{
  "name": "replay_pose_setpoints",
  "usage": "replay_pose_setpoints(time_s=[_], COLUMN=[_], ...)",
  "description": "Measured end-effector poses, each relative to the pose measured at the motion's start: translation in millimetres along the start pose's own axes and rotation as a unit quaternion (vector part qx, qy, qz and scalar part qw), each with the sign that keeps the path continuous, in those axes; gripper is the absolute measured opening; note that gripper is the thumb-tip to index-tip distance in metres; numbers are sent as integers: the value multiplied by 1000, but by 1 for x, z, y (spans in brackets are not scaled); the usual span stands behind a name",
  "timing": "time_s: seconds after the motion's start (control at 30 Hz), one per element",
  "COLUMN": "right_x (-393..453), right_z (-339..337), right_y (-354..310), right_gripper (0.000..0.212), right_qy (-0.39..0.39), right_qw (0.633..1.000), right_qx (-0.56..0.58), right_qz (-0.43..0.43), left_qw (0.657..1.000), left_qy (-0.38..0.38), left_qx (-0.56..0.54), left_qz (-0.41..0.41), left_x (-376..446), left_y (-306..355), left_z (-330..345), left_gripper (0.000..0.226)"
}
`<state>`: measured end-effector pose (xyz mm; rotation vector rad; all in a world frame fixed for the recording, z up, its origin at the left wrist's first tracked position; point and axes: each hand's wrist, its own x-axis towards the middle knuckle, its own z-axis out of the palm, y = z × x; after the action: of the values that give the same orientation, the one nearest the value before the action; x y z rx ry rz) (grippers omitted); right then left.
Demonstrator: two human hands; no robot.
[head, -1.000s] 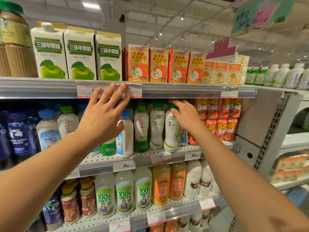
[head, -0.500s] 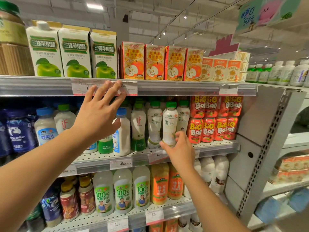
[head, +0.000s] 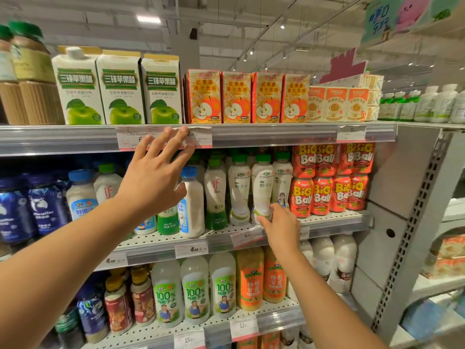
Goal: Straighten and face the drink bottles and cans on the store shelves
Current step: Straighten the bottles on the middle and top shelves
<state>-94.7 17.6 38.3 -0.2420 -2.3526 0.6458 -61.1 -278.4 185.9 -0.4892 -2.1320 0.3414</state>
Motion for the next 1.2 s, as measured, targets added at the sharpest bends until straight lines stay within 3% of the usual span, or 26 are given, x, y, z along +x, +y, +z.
replay_pose_setpoints(time_s=[0.4,0.53,0.63,0.8,0.9,1.07,1.2], right_x=[11,0,-7,-12,-13,-8,-2], right_z=[-8,-18,-29,-48,-47,-33,-16], right_y=[-12,-22,-40,-97,-131,-180,-199], right_gripper=[29,28,24,17,29,74,80], right_qy=[-42,-27,4,-15,-57,-142,-170], right_qw=[997,997,998,983,968,962,967], right_qx=[-60,-79,-39,42,79,76,49], right_qz=[1,7,-43,-178,-231,-222,-182], left_qw=[1000,999,996,993,989,983,981], left_qy=[-10,-29,-29,-76,-120,-159,-169], left_qx=[-20,-36,-64,-87,-84,-90,-92], left_qz=[3,15,46,38,22,24,13], left_x=[-2,-1,-15,-67,-97,-142,-165], left_y=[0,-6,-16,-36,-46,-64,-84], left_z=[1,-9,-14,-1,8,21,23], left_gripper=[97,86,75,62,55,53,53])
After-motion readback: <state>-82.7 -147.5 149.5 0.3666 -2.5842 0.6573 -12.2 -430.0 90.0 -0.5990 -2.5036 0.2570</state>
